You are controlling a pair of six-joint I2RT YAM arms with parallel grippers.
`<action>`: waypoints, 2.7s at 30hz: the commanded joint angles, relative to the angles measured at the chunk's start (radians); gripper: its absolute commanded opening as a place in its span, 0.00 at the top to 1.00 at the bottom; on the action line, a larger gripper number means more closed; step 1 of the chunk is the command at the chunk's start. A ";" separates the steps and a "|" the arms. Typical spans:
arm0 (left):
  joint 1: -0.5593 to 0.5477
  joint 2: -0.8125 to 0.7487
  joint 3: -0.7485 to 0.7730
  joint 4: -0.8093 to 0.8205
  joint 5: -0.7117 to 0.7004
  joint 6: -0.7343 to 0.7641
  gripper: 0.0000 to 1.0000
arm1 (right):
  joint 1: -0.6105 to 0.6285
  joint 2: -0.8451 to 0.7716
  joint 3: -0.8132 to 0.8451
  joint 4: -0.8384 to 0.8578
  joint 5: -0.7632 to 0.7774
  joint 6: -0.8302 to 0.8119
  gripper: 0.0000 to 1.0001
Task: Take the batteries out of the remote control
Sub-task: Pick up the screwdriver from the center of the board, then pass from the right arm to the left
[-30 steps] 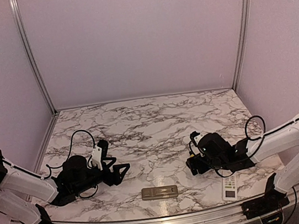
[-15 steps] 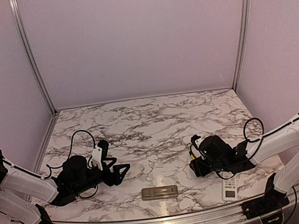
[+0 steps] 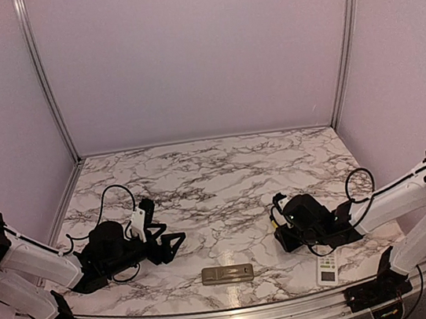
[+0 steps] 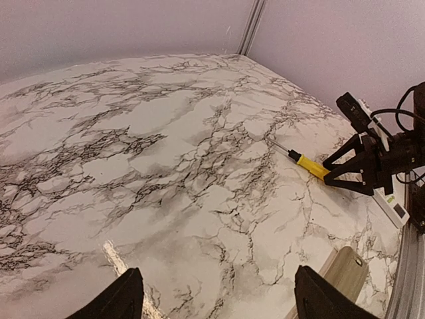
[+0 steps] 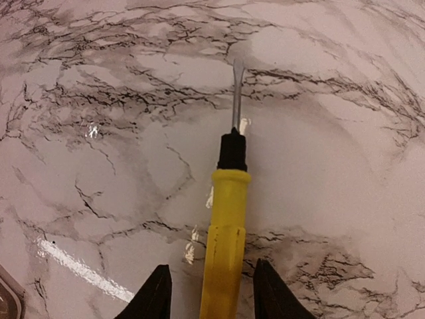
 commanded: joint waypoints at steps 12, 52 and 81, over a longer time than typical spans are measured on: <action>-0.004 0.019 0.003 0.017 0.010 0.007 0.19 | -0.007 0.073 0.025 -0.033 0.007 0.023 0.67; -0.002 -0.255 0.101 -0.170 0.181 -0.124 0.19 | 0.142 -0.172 0.140 0.087 -0.192 -0.434 1.00; 0.039 -0.357 0.248 -0.551 0.362 -0.374 0.25 | 0.175 -0.196 0.009 0.393 -0.435 -0.873 1.00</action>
